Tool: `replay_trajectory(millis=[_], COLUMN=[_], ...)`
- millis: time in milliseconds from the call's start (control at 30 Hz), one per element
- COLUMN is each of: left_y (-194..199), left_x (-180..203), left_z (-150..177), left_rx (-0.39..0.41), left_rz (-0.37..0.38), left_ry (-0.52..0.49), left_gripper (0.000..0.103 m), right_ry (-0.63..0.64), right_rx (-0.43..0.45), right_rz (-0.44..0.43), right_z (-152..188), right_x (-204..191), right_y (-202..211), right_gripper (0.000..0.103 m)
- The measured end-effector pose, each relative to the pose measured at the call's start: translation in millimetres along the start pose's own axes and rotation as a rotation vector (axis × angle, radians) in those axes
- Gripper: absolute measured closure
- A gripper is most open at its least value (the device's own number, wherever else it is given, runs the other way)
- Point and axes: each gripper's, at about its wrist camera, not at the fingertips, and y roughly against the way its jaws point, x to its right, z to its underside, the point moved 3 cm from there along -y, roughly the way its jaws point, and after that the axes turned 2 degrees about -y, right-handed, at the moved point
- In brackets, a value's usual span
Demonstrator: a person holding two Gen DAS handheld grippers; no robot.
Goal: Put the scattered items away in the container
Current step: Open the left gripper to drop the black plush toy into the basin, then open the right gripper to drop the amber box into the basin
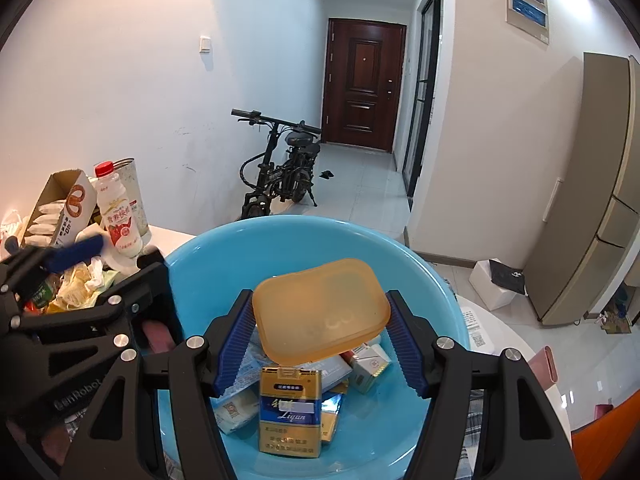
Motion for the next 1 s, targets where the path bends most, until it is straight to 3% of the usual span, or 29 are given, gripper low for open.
replay_trajectory(millis=[100, 267, 1000], left_y=[-1.3, 0.0, -4.0], left_x=[-11.3, -9.3, -6.1], left_z=[-1.8, -1.0, 0.2], left_rx=[-0.019, -0.002, -0.036], left_rz=[0.058, 0.011, 0.046], left_ry=[0.057, 0.024, 0.025], left_gripper=[0.000, 0.000, 0.000], right_ry=[-0.004, 0.006, 0.017], right_rx=[0.004, -0.002, -0.005], right_rz=[0.001, -0.004, -0.003], right_z=[0.4, 1.2, 1.3], right_x=[1.9, 0.2, -6.5], right_y=[0.2, -0.3, -1.3], right_gripper=[0.036, 0.036, 0.036])
